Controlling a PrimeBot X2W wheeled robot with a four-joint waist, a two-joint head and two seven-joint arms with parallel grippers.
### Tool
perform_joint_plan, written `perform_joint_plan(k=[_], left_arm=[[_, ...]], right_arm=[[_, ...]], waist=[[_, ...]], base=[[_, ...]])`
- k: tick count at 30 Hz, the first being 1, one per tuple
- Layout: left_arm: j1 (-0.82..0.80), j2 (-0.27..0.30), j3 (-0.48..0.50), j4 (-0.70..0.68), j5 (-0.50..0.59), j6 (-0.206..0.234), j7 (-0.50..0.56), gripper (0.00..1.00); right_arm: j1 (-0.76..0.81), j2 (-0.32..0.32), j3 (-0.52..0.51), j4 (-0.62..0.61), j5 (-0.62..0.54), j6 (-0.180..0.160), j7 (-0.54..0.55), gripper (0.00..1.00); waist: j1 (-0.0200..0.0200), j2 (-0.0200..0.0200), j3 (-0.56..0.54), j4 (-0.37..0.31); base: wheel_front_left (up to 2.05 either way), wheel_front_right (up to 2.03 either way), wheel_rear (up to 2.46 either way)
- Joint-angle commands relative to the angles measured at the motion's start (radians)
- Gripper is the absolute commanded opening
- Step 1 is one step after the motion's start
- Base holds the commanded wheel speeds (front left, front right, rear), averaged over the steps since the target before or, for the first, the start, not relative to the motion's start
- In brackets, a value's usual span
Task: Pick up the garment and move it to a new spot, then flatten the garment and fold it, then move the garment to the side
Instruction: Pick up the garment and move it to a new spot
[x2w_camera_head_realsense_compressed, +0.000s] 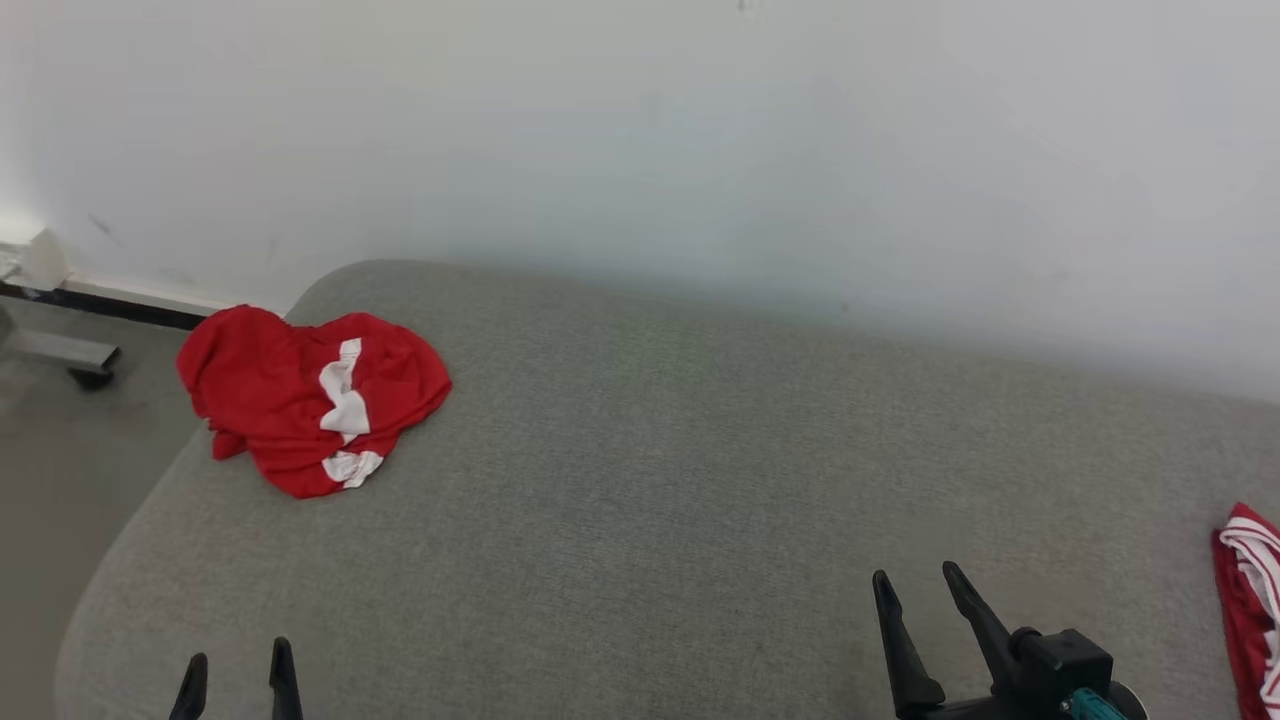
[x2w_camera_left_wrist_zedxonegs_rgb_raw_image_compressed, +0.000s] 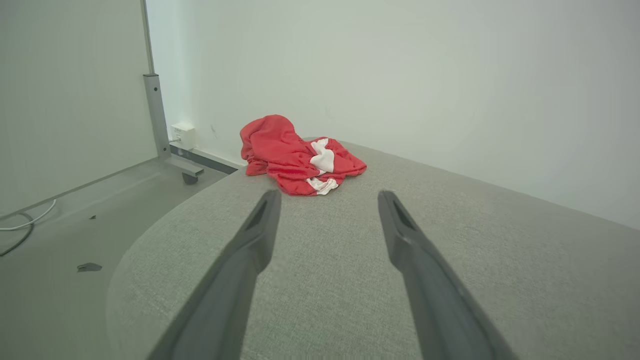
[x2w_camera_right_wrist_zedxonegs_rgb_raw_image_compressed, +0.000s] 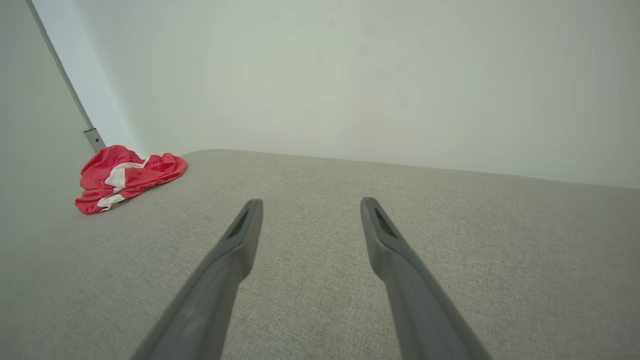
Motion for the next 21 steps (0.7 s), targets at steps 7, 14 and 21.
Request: perform_joint_plan(k=[7,14,21], left_arm=[[0.012,0.001,0.028,-0.002,0.019,-0.007,0.0,1.0],[0.023,0.007,0.061,-0.011,0.013,-0.018,0.0,1.0],[0.023,0.005,0.076,-0.014,0.017,-0.022,0.0,1.0]], right_arm=[[-0.016,0.002,0.025,0.026,0.022,-0.003,-0.019,1.0],[-0.034,0.002,0.036,0.041,0.031,-0.003,-0.028,1.0],[-0.036,0.002,0.037,0.052,0.032,-0.003,-0.032,1.0]], waist=[[0.0,0.0,-0.007,0.136],[0.0,0.0,-0.002,0.162],[0.0,0.0,0.001,0.164]], base=[[0.0,0.0,0.0],[0.0,0.0,0.0],[0.0,0.0,0.0]])
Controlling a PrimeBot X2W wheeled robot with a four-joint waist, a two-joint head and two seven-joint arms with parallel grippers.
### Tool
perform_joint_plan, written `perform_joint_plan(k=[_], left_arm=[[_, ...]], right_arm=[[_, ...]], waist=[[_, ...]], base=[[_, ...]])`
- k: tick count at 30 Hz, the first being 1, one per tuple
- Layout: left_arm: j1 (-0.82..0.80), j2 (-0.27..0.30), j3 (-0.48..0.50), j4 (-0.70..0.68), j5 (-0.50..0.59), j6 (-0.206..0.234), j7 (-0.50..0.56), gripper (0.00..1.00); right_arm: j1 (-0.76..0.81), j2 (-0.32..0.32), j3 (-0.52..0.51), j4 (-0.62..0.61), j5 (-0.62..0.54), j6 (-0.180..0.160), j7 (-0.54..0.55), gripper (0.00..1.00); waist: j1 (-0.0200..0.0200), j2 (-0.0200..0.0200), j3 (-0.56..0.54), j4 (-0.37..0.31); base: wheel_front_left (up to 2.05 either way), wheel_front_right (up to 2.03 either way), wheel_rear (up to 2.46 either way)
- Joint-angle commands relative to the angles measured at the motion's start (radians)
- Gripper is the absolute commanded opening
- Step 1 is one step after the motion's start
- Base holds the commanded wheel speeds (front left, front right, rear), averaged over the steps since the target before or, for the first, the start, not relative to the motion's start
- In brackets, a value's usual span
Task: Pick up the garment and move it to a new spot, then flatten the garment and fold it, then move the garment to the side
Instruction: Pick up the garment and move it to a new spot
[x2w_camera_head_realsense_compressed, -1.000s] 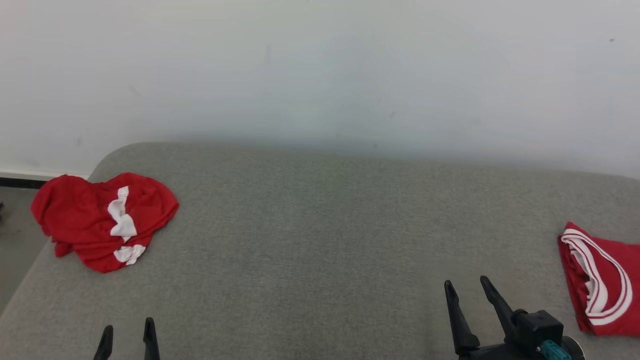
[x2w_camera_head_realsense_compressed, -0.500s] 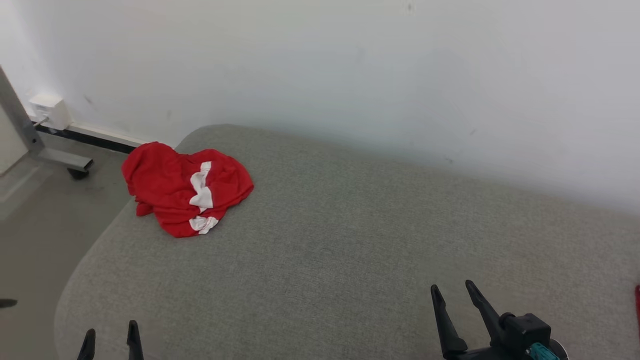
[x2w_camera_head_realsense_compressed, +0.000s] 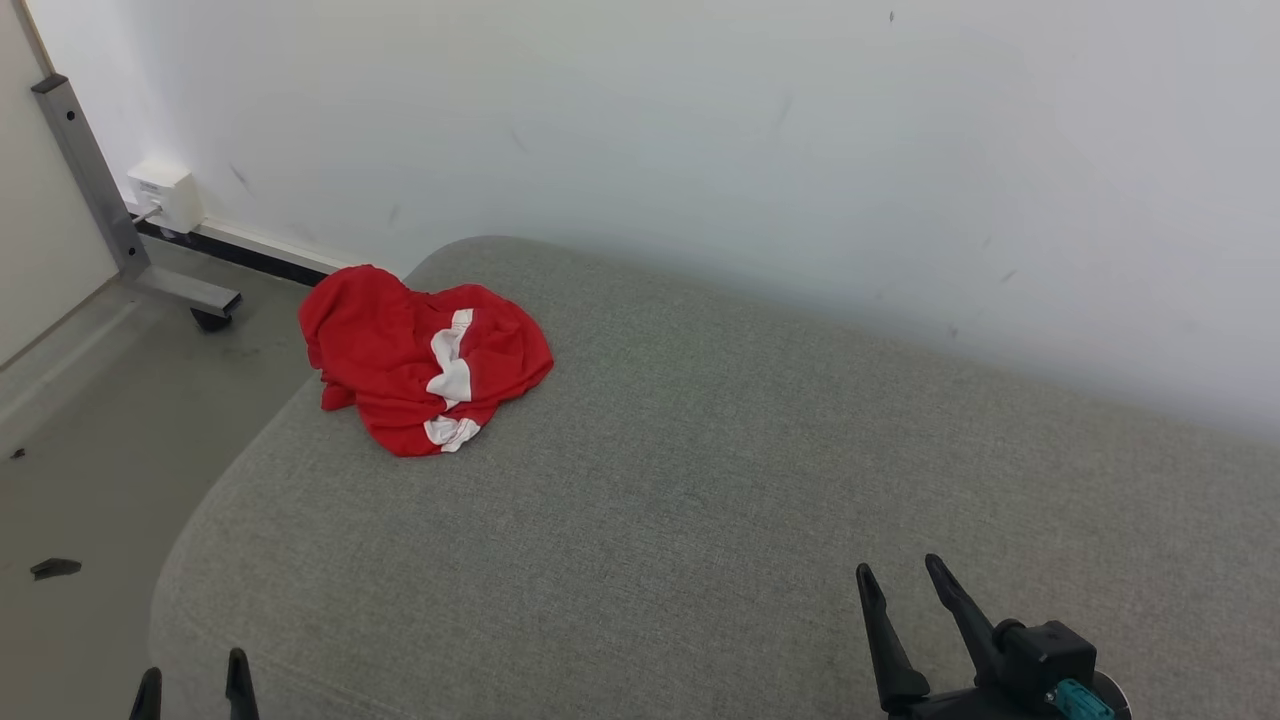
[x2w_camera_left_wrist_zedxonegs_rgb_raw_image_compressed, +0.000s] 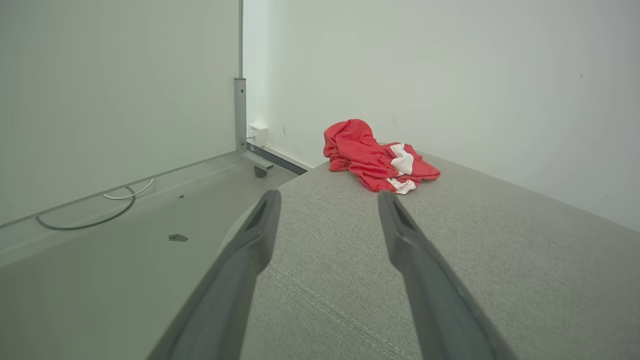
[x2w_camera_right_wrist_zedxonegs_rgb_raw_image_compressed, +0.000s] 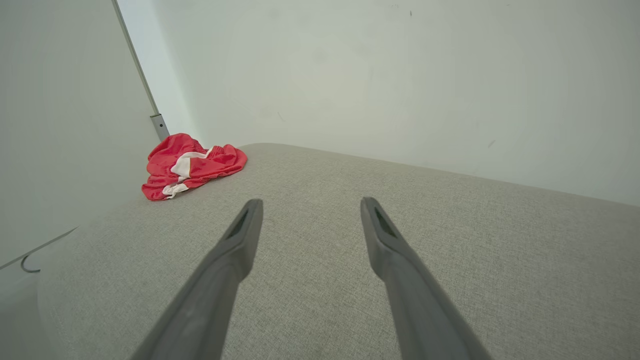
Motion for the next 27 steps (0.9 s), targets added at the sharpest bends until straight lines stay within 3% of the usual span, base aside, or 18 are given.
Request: perform_joint_plan(k=[1,12,18,27], left_arm=[[0.007,0.002,0.004,-0.001,0.006,0.0,0.0,1.0],[-0.084,0.028,0.019,0.087,-0.008,0.0,0.018,1.0],[-0.175,0.055,0.032,0.146,-0.028,0.019,0.101,1.0],[-0.436,0.119,0.084,0.309,-0.114,0.059,0.292,1.0]], right_arm=[[0.003,0.001,0.0,0.002,0.01,-0.003,-0.004,1.0],[-0.002,0.001,0.008,0.0,0.001,-0.003,0.0,1.0],[-0.011,0.001,0.023,-0.021,-0.015,-0.003,0.02,1.0],[-0.092,-0.027,0.098,-0.092,-0.049,-0.003,0.078,1.0]], waist=[[0.0,0.0,-0.001,-0.001],[0.0,0.0,0.028,-0.037],[0.0,0.0,0.06,-0.081],[0.0,0.0,0.212,-0.206]], base=[[0.0,0.0,0.0],[0.0,0.0,0.0],[0.0,0.0,0.0],[0.0,0.0,0.0]])
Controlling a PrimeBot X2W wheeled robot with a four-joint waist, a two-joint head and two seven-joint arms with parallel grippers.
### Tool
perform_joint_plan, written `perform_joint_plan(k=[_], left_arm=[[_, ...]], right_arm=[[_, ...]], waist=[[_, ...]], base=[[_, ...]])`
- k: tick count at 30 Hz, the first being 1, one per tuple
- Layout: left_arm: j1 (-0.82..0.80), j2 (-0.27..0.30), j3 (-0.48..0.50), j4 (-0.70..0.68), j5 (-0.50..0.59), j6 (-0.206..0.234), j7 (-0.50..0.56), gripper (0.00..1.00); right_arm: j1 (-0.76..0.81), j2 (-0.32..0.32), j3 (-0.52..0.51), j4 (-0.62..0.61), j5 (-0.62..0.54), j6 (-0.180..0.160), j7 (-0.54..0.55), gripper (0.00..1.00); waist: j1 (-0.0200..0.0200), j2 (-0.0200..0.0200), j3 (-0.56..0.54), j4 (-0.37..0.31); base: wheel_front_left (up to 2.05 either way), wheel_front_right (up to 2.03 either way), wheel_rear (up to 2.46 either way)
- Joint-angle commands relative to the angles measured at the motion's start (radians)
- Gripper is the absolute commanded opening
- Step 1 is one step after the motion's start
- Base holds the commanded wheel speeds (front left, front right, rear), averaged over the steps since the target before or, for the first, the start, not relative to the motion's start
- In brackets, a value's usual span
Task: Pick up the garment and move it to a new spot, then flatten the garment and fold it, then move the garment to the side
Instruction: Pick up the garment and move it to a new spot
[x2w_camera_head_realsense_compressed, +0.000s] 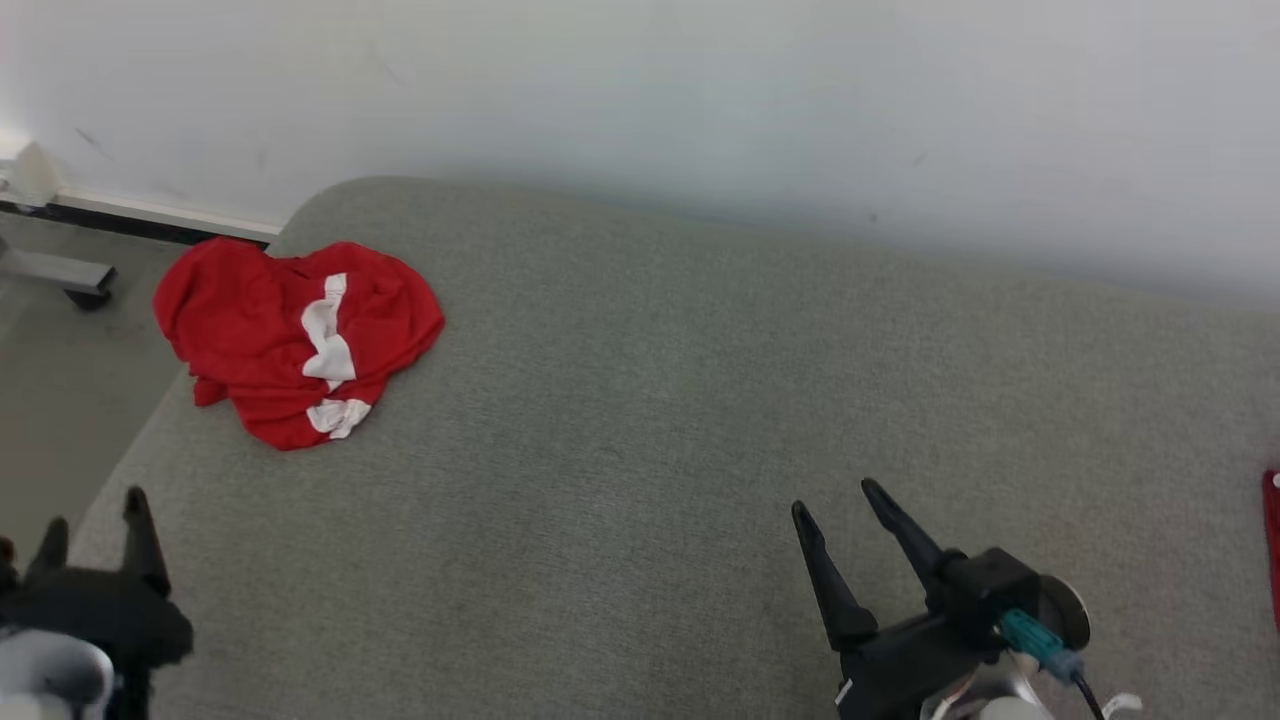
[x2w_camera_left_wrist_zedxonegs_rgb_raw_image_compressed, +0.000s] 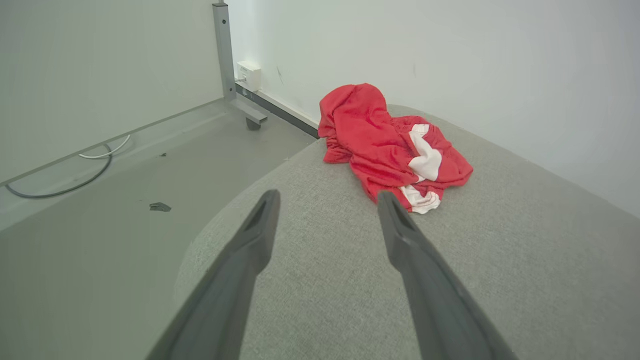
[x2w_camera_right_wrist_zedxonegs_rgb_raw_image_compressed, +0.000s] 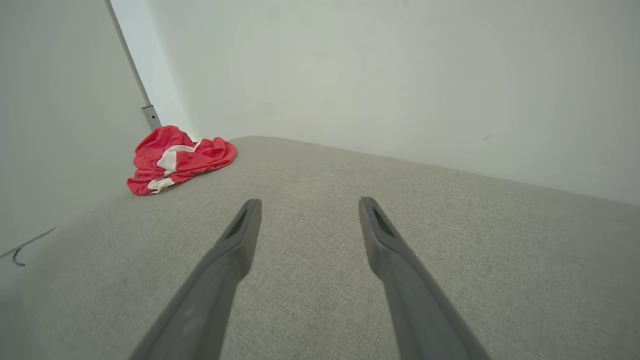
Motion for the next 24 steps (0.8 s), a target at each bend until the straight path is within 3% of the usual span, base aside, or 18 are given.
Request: perform_joint_plan(k=[1,13,19,24], left_arm=[[-0.035,0.006,0.008,0.005,-0.012,0.001,0.011,1.0],[-0.359,0.145,0.1,0.12,-0.158,0.061,0.343,1.0],[-0.442,0.187,0.142,0.1,-0.209,0.149,0.524,1.0],[-0.462,0.187,0.18,0.049,-0.251,0.209,0.625,1.0]], right_arm=[[-0.019,-0.015,0.006,-0.009,-0.01,-0.003,0.004,1.0],[-0.118,-0.074,0.061,-0.179,-0.02,-0.003,0.065,1.0],[-0.143,-0.077,0.054,-0.237,-0.024,-0.003,0.079,1.0],[-0.144,-0.074,0.047,-0.26,-0.031,-0.003,0.084,1.0]], waist=[[-0.0001,-0.0001,0.103,-0.082],[-0.0001,-0.0001,0.369,-0.214],[-0.0001,-0.0001,0.465,-0.254],[-0.0001,-0.0001,0.511,-0.278]], base=[[0.0,0.0,0.0],[0.0,0.0,0.0],[0.0,0.0,0.0],[0.0,0.0,0.0]])
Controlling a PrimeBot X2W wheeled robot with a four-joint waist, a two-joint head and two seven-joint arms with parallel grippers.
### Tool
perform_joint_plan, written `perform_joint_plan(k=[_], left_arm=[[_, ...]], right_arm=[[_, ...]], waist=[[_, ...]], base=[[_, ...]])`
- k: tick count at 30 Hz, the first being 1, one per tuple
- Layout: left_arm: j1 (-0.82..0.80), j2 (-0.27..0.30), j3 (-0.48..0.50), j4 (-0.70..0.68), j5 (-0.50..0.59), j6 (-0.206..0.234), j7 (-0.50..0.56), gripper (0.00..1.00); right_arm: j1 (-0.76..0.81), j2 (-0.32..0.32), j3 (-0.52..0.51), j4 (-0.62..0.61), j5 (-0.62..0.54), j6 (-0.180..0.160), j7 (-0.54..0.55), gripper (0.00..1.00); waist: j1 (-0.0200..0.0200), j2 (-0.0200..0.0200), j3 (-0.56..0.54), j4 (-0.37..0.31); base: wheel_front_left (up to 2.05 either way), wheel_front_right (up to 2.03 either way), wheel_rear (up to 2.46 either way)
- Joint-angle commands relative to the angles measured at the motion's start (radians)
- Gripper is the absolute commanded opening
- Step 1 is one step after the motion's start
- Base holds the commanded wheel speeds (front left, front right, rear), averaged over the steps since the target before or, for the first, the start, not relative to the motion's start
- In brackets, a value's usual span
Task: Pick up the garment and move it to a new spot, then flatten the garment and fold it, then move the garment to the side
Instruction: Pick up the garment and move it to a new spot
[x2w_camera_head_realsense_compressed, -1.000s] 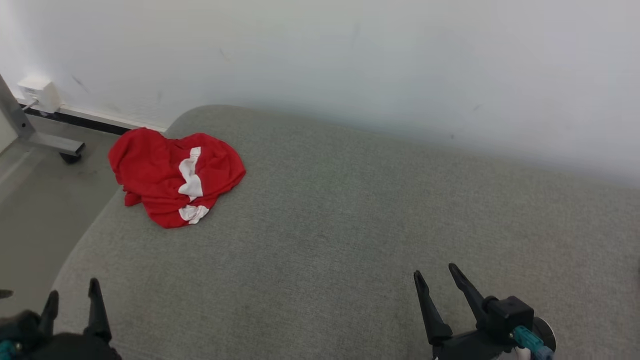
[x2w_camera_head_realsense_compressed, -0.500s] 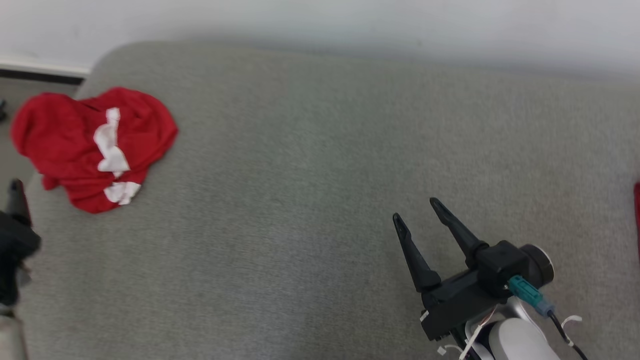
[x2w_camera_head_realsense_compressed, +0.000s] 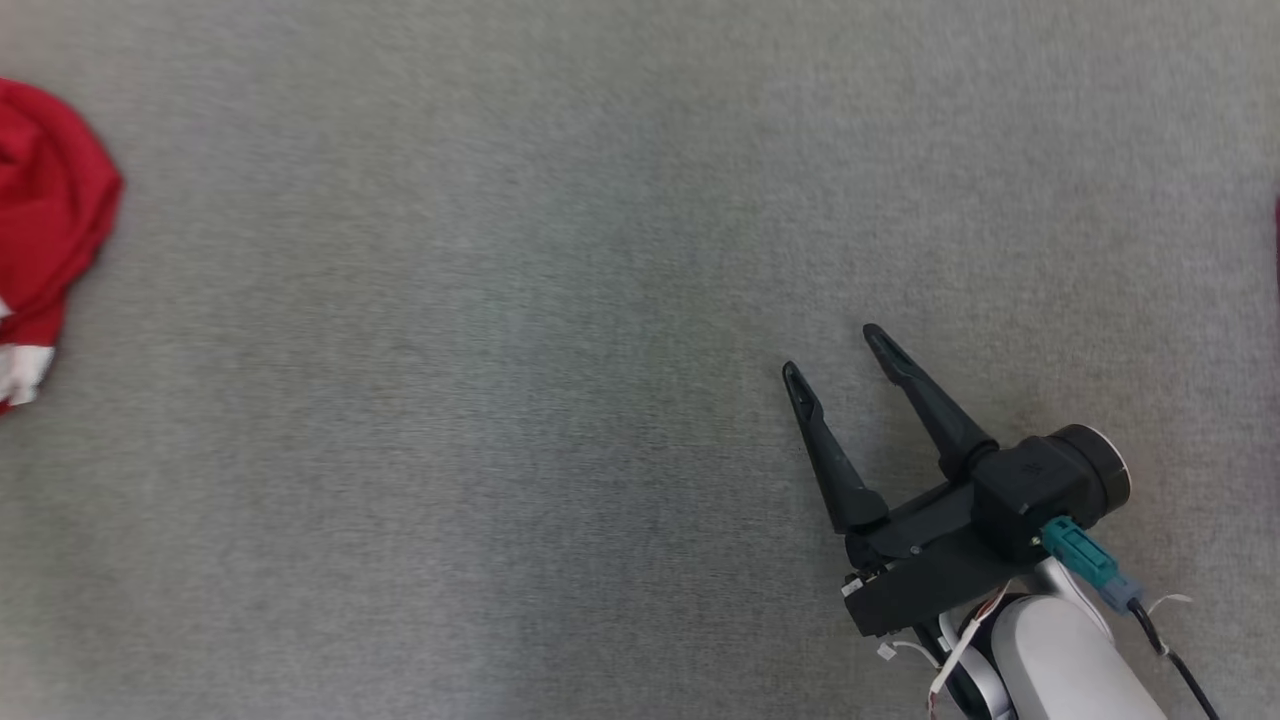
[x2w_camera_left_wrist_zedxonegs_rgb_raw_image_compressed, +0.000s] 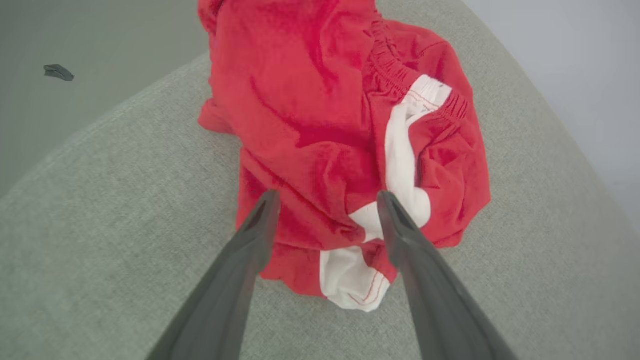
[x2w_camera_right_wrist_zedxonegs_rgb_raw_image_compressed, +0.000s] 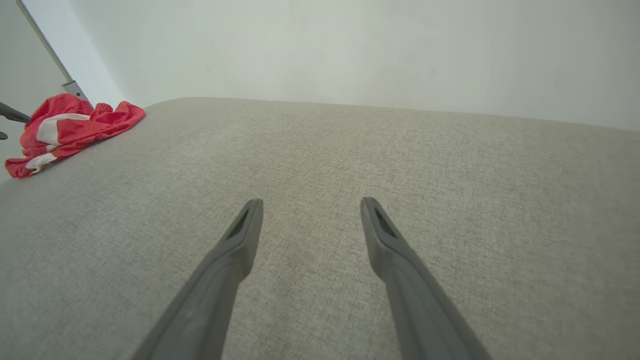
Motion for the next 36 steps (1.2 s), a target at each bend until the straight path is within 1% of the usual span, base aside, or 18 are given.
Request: perform_joint_plan(k=[1,5,11,12,13,14,16,17,18,21,24,27,30,32,34,36], left_arm=[[-0.008,-0.001,0.008,-0.027,-0.002,0.015,0.012,1.0],[0.018,-0.007,0.013,-0.055,0.004,0.036,0.003,1.0],[0.054,-0.018,0.008,-0.033,0.013,0.047,0.001,1.0],[0.064,-0.023,0.007,-0.028,0.011,0.045,-0.002,0.47],[0.07,-0.028,0.009,-0.022,0.004,0.041,-0.004,0.14],[0.075,-0.027,0.011,-0.019,0.002,0.038,-0.009,0.0],[0.086,-0.022,0.013,-0.005,-0.002,0.025,-0.02,0.0],[0.083,-0.012,0.028,0.005,-0.019,0.0,-0.039,0.0],[0.083,-0.012,0.028,0.005,-0.019,0.0,-0.039,0.0],[0.067,0.025,0.041,0.023,-0.033,-0.044,-0.081,0.0],[0.052,0.043,0.038,0.057,-0.044,-0.086,-0.103,0.0],[0.044,0.073,0.028,0.08,-0.047,-0.124,-0.102,0.0],[0.025,0.097,-0.001,0.081,-0.033,-0.162,-0.102,0.0],[0.003,0.101,-0.034,0.072,-0.022,-0.188,-0.099,0.0],[-0.029,0.092,-0.076,0.057,-0.008,-0.211,-0.092,0.0],[-0.063,0.069,-0.124,0.034,0.004,-0.228,-0.081,0.0]], right_arm=[[-0.011,-0.004,-0.005,-0.006,-0.008,-0.003,0.002,1.0],[-0.02,-0.008,-0.008,-0.013,-0.003,-0.003,0.002,1.0],[-0.026,-0.005,-0.002,-0.007,-0.001,-0.003,0.004,1.0],[-0.024,-0.005,0.0,-0.004,0.002,-0.003,0.004,1.0],[-0.022,-0.006,0.001,-0.001,0.005,-0.003,0.003,1.0],[-0.02,-0.005,0.002,0.001,0.006,-0.003,0.003,1.0],[-0.017,-0.006,0.001,0.007,0.01,-0.003,0.0,1.0],[-0.013,-0.008,-0.003,0.015,0.017,-0.003,-0.005,1.0],[-0.013,-0.008,-0.003,0.015,0.017,-0.003,-0.005,1.0],[-0.006,-0.003,0.0,0.031,0.024,-0.003,-0.013,1.0],[0.008,0.011,0.008,0.065,0.039,-0.003,-0.024,1.0],[0.022,0.024,0.026,0.104,0.057,-0.003,-0.036,1.0],[0.043,0.034,0.035,0.144,0.075,-0.003,-0.054,1.0],[0.058,0.044,0.036,0.166,0.085,-0.003,-0.064,1.0],[0.073,0.05,0.037,0.186,0.092,-0.003,-0.075,1.0],[0.089,0.057,0.037,0.201,0.1,-0.003,-0.083,1.0]], waist=[[-0.0003,-0.0002,0.094,-0.079],[-0.0003,-0.0002,0.106,-0.09],[-0.0003,-0.0002,0.093,-0.098],[-0.0003,-0.0002,0.085,-0.099],[-0.0003,-0.0002,0.077,-0.1],[-0.0003,-0.0002,0.069,-0.101],[-0.0003,-0.0002,0.046,-0.102],[-0.0003,-0.0002,0.019,-0.101],[-0.0003,-0.0002,0.019,-0.101],[-0.0003,-0.0002,-0.03,-0.1],[-0.0003,-0.0002,-0.102,-0.098],[-0.0003,-0.0002,-0.186,-0.107],[-0.0003,-0.0002,-0.274,-0.117],[-0.0003,-0.0002,-0.326,-0.121],[-0.0003,-0.0002,-0.374,-0.125],[-0.0003,-0.0002,-0.413,-0.133]], base=[[0.0,0.0,0.0],[0.0,0.0,0.0],[0.0,0.0,0.0],[0.0,0.0,0.0],[0.0,0.0,0.0],[0.0,0.0,0.0],[0.0,0.0,0.0],[0.0,0.0,0.0],[0.0,0.0,0.0],[0.0,0.0,0.0],[0.0,0.0,0.0],[0.0,0.0,0.0],[0.0,0.0,0.0],[0.0,0.0,0.0],[0.0,0.0,0.0],[0.0,0.0,0.0]])
